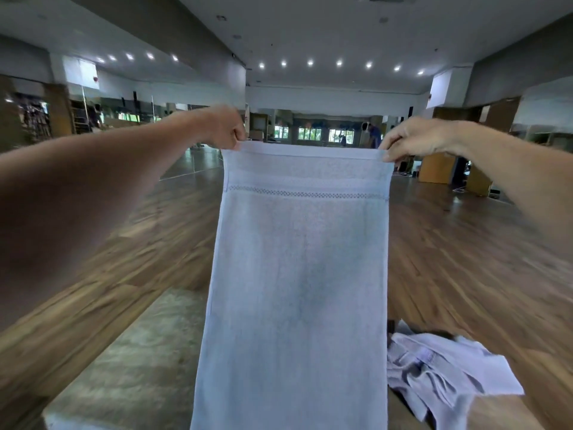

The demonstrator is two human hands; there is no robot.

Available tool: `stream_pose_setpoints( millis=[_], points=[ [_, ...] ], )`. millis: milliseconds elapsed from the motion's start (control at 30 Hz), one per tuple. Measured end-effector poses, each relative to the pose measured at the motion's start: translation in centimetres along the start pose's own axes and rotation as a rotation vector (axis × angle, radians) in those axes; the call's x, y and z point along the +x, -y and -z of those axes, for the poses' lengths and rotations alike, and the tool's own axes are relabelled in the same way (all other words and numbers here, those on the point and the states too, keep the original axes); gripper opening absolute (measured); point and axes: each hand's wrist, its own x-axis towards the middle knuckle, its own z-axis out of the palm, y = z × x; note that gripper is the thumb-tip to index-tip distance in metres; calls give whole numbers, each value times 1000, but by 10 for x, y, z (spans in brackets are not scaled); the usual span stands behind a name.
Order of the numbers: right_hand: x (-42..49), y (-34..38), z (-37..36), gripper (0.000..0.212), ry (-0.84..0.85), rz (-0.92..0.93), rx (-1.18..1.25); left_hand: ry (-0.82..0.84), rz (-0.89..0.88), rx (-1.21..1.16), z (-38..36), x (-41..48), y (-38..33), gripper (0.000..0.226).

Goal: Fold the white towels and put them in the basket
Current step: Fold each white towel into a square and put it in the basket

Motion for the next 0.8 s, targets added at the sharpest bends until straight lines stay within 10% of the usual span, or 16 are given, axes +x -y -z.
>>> stream_pose_setpoints(
  millis=[367,800],
  points=[
    [67,-19,-50,8,-358,39,-187,-276,96,-12,-62,27,21,25],
    [2,-89,-275,25,-76,-9,-256,100,53,29,-301,-87,-1,30]
  ],
)
